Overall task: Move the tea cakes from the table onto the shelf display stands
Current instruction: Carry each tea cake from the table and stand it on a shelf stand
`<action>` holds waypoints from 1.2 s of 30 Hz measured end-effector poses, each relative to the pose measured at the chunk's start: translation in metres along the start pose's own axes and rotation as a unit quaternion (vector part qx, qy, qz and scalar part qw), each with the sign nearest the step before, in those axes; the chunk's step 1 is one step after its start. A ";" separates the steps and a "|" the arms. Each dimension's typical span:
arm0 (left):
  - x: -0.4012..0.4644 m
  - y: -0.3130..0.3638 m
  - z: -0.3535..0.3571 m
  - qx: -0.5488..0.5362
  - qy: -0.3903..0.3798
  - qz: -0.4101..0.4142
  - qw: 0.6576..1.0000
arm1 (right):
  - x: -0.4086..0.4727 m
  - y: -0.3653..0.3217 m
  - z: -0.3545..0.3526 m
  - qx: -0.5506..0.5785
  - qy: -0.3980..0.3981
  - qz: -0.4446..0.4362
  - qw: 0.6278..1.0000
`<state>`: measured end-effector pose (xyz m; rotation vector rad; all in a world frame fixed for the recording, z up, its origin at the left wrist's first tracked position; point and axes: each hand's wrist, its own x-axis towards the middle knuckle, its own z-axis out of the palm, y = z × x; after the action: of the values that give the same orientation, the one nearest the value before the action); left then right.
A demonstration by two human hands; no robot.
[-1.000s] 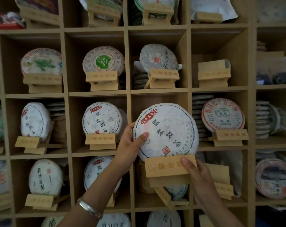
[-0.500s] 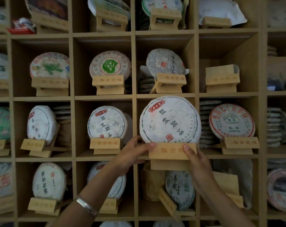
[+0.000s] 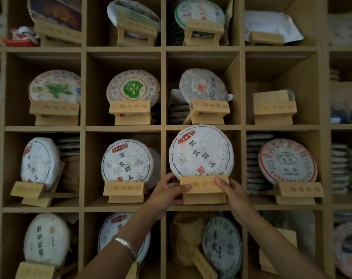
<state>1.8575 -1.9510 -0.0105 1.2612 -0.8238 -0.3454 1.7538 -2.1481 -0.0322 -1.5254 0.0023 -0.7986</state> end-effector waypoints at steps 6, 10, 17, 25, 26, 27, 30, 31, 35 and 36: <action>0.027 -0.025 -0.002 -0.001 0.012 -0.017 1.000 | 0.025 0.021 -0.010 -0.040 -0.010 0.036 0.999; 0.043 -0.038 -0.003 0.005 0.015 -0.015 1.000 | 0.038 0.037 -0.014 -0.037 -0.007 0.044 0.998; 0.064 -0.055 -0.004 0.010 0.034 -0.022 0.999 | 0.060 0.049 -0.015 -0.073 -0.013 0.070 0.995; 0.078 -0.075 -0.005 0.042 0.070 0.017 0.996 | 0.070 0.059 -0.017 -0.106 -0.018 0.055 0.993; 0.078 -0.076 -0.004 0.047 0.077 0.023 0.996 | 0.069 0.058 -0.016 -0.113 -0.015 0.048 0.992; 0.078 -0.076 -0.002 0.052 0.087 0.028 0.994 | 0.067 0.058 -0.015 -0.121 -0.010 0.042 0.992; 0.076 -0.079 0.002 0.061 0.121 0.041 0.990 | 0.063 0.058 -0.011 -0.141 0.013 0.026 0.990; 0.076 -0.080 0.003 0.063 0.131 0.043 0.988 | 0.062 0.058 -0.010 -0.145 0.019 0.023 0.989; 0.076 -0.082 0.003 0.073 0.159 0.040 0.984 | 0.060 0.058 -0.010 -0.151 0.026 0.025 0.988; 0.076 -0.082 0.003 0.077 0.161 0.038 0.983 | 0.060 0.058 -0.010 -0.155 0.025 0.025 0.987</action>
<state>1.9233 -2.0272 -0.0595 1.3803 -0.6266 -0.0135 1.8207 -2.1930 -0.0553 -1.7892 0.2091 -0.8236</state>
